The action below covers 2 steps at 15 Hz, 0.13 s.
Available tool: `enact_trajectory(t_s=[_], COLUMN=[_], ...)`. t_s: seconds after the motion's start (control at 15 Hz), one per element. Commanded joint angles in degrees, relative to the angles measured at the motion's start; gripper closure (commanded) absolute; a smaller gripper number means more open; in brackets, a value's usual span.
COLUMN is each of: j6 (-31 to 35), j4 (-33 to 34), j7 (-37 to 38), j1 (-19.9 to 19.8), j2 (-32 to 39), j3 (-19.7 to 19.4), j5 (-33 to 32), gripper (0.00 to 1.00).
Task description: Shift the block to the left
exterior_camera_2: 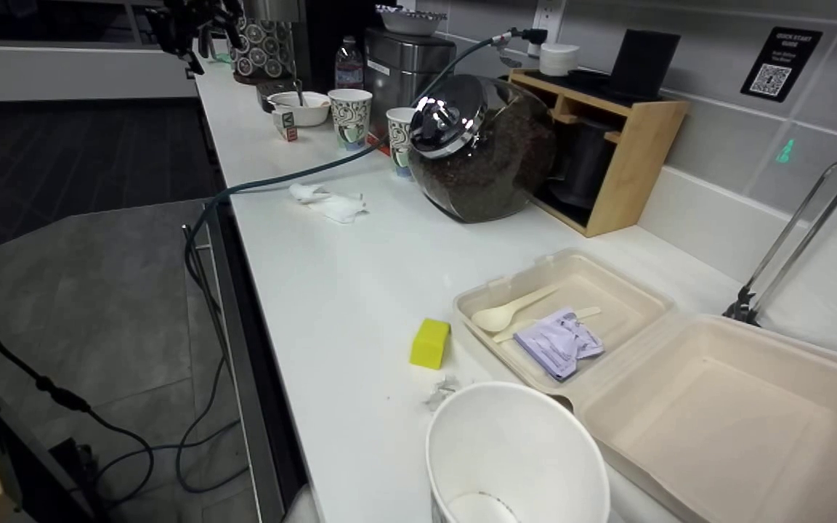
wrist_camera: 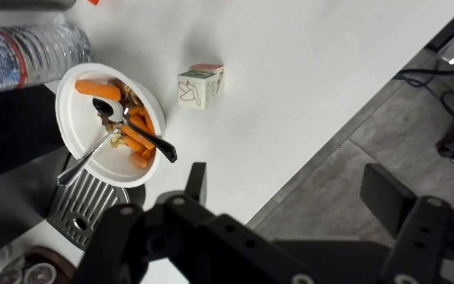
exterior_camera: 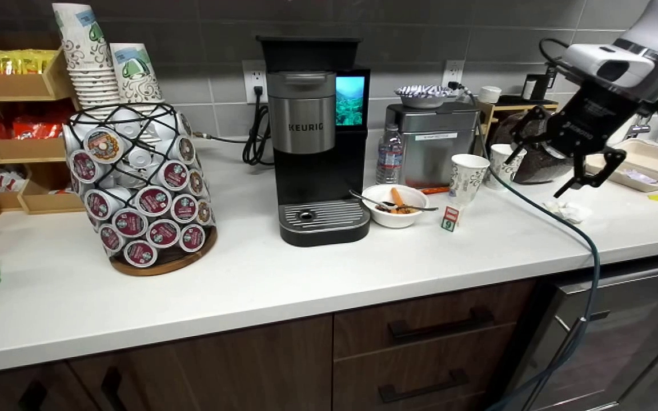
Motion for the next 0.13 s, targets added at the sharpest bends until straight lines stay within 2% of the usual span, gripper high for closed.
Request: enact_trajectory(t_s=[0.0, 0.07], j6=[1.16, 1.48], j4=[-2.05, -3.3], j7=[4.29, 5.34], j1=[4.19, 4.92], j2=[-1.93, -3.26], j3=[-4.31, -5.08], j5=[-1.79, -2.37], gripper=[0.0, 0.0])
